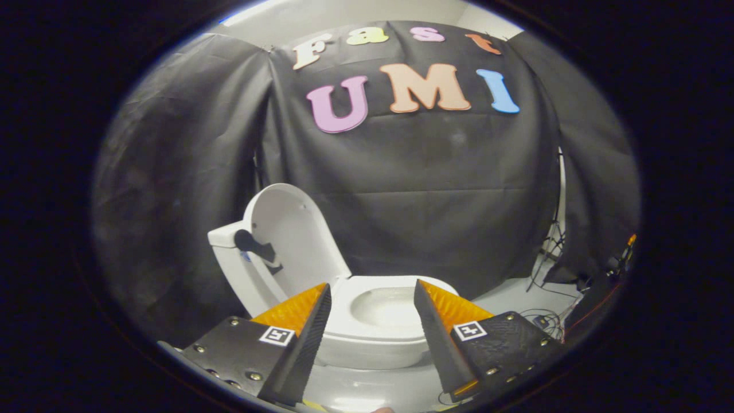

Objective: Open the toilet lid.

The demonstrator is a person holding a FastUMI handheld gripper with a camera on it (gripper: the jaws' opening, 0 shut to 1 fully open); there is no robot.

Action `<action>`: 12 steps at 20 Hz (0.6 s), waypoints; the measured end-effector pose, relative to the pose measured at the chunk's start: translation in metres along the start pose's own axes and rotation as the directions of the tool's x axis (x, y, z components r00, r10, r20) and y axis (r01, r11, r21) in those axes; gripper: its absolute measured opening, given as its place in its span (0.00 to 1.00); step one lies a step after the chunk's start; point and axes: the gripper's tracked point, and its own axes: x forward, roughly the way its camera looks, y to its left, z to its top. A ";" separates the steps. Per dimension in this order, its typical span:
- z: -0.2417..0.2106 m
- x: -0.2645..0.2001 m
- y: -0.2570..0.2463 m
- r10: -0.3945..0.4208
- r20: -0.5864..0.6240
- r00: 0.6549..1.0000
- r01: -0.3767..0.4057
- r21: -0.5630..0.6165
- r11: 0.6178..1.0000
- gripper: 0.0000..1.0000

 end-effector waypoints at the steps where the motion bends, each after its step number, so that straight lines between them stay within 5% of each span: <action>1: 0.001 -0.001 -0.011 -0.016 -0.001 1.000 0.016 0.009 1.000 0.85; 12: 0.023 -0.023 -0.102 -0.135 0.048 0.990 0.127 0.145 0.981 0.85</action>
